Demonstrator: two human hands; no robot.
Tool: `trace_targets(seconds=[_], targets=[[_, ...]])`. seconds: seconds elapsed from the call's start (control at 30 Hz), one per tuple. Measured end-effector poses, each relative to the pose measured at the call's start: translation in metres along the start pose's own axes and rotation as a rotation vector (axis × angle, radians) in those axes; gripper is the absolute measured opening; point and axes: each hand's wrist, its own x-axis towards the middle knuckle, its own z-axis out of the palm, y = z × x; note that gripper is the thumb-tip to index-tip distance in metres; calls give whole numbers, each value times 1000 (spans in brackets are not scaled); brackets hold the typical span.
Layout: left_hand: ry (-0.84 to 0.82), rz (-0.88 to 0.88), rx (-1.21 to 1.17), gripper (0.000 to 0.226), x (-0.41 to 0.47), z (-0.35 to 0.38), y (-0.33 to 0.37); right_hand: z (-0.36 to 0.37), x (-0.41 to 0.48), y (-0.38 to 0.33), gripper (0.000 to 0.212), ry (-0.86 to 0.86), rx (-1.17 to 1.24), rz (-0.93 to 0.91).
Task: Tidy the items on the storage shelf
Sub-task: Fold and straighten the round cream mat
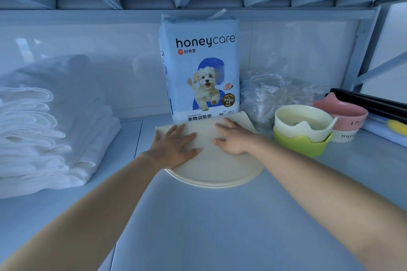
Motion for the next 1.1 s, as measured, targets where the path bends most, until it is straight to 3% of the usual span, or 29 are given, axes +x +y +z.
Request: trace_targets(seconds=[0.13, 0.33, 0.53, 0.77, 0.93, 1.1], targets=[[-29, -23, -47, 52, -8, 6, 23, 10, -12, 2, 61, 45, 26, -1], [-2, -5, -116, 55, -21, 8, 24, 9, -27, 2, 58, 37, 60, -16], [370, -28, -389, 27, -44, 12, 25, 11, -56, 10, 54, 34, 90, -94], [56, 42, -267, 63, -67, 11, 19, 19, -74, 13, 52, 86, 128, -122], [59, -21, -313, 61, -71, 6, 22, 19, -81, 5, 50, 110, 96, -88], [168, -137, -229, 51, -85, 8, 40, 19, -96, 4, 41, 194, 172, -69]])
